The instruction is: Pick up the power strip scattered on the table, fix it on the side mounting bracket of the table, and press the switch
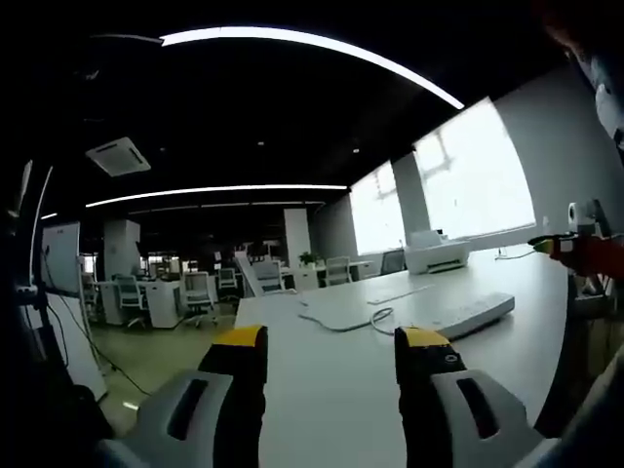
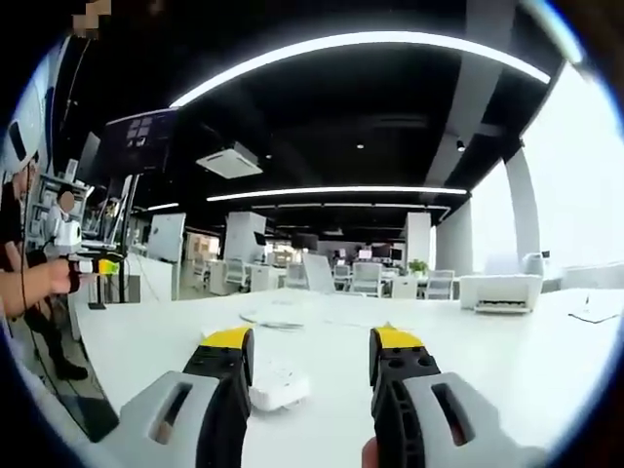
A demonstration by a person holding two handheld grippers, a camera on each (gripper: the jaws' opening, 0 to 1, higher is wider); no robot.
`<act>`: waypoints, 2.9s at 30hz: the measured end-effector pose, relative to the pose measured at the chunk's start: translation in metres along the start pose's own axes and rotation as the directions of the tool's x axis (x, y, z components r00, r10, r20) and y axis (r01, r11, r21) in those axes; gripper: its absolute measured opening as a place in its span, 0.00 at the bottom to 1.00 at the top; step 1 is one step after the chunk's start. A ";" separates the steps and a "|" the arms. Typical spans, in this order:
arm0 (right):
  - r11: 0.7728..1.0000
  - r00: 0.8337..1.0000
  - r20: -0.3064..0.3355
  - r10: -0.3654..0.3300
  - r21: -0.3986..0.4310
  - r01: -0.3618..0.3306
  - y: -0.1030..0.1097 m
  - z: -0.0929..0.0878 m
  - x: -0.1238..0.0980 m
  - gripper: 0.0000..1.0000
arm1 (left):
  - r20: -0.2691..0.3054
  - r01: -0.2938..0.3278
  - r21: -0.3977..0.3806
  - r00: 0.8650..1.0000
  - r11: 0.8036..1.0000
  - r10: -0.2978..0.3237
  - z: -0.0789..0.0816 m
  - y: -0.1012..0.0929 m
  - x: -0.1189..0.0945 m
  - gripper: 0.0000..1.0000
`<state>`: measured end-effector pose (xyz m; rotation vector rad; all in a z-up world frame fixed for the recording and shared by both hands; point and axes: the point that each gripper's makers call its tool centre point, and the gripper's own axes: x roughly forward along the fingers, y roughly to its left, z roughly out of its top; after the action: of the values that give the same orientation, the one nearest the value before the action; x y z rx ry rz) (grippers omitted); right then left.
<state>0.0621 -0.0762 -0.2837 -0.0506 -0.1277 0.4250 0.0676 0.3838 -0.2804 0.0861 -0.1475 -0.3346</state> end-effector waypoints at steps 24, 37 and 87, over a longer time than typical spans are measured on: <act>1.000 1.000 -0.022 0.005 -0.025 -0.006 0.001 -0.003 0.001 0.45 | 0.001 0.000 -0.012 1.000 1.000 0.000 -0.002 0.002 0.000 0.57; 1.000 1.000 0.007 0.015 0.012 -0.015 0.003 0.007 0.002 0.45 | -0.001 -0.015 -0.018 1.000 1.000 0.015 -0.005 0.007 -0.003 0.57; 0.985 0.986 -0.029 0.165 -0.046 -0.166 -0.001 0.017 0.014 0.47 | -0.034 0.047 -0.050 0.998 0.998 -0.049 -0.017 -0.014 -0.005 0.58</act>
<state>0.0732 -0.0709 -0.2648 -0.1145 -0.1096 0.5875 0.0615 0.3729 -0.2998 0.0471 -0.1025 -0.3840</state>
